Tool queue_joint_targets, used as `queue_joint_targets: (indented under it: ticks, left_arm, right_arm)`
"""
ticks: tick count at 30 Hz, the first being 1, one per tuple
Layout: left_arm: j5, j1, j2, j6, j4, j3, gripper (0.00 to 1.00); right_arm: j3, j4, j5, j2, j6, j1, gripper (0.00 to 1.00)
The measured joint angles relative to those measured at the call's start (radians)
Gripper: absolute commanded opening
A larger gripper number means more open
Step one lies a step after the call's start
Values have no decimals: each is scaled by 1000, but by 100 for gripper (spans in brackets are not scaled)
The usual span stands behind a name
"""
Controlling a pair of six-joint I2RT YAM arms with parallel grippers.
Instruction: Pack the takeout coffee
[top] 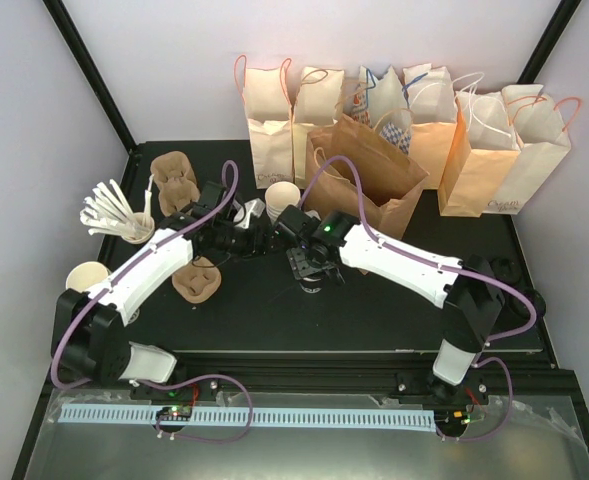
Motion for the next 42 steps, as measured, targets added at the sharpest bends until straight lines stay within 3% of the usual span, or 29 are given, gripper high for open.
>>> queue_joint_targets:
  ticks: [22, 42]
  left_arm:
    - [129, 0, 130, -50, 106, -12, 64]
    - [270, 2, 238, -133, 257, -47, 69]
  right_arm:
    - [0, 21, -64, 36, -43, -34, 76]
    - [0, 59, -90, 44, -98, -34, 77]
